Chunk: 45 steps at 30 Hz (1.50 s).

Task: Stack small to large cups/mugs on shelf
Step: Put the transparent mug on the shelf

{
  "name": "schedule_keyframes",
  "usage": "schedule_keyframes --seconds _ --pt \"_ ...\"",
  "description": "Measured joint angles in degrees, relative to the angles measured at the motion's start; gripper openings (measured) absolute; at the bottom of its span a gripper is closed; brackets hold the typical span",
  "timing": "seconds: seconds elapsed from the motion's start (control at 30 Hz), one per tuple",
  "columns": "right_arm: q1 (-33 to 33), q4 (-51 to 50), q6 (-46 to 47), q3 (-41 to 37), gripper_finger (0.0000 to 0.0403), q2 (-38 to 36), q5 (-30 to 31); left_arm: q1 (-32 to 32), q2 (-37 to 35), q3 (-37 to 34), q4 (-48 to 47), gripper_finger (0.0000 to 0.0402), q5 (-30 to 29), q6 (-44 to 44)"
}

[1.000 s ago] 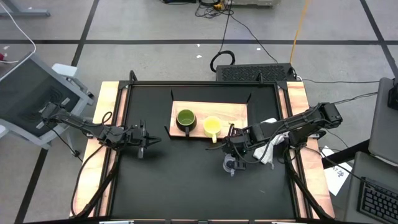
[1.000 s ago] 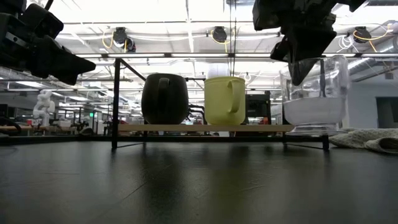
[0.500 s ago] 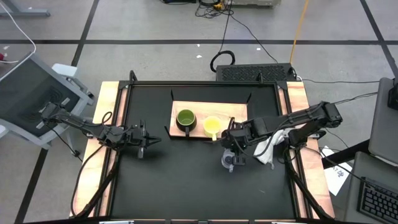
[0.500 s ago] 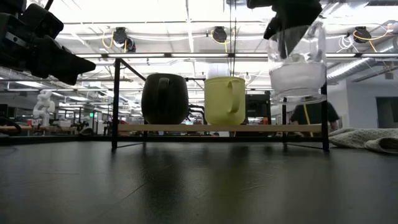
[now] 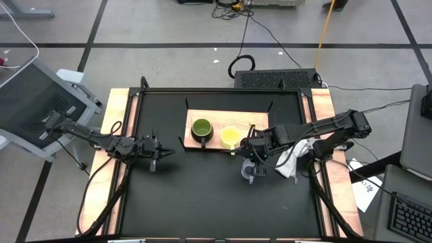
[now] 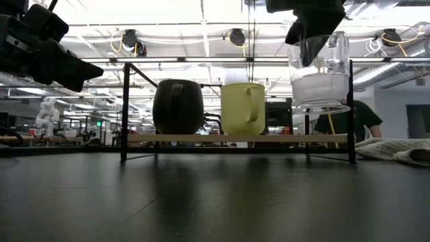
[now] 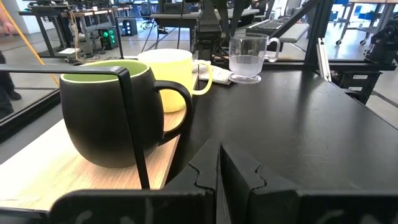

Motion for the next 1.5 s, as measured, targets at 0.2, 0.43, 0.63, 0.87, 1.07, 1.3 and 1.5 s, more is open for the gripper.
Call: schedule_keyframes --seconds 0.2,0.43,0.63,0.87,1.07,1.3,1.5 --pt "0.0 0.0 0.0 0.0 0.0 0.0 0.0 0.0 0.0 0.0 0.0 0.0019 0.0 0.0" --pt "0.0 0.1 0.0 0.0 0.0 0.0 0.0 0.0 0.0 0.0 0.0 0.0019 0.0 -0.1" --pt "0.0 0.1 0.0 0.0 0.0 0.0 0.0 0.0 0.0 0.0 0.0 0.0019 0.0 -0.2" --pt "-0.8 0.1 -1.5 0.0 0.0 0.0 -0.2 0.0 0.0 0.0 0.0 0.0019 0.0 0.0" --pt "-3.6 0.1 -2.8 0.0 0.0 0.0 -0.2 0.0 0.0 0.0 0.0 0.0019 0.0 -0.1" --pt "-7.5 -1.5 -5.4 0.0 0.0 0.0 -0.2 0.0 0.0 0.0 -0.8 0.0019 0.0 -0.2" --pt "-11.1 -2.6 -7.4 0.0 0.0 0.0 -0.2 0.0 0.0 0.0 -1.5 0.0019 0.0 -0.5"
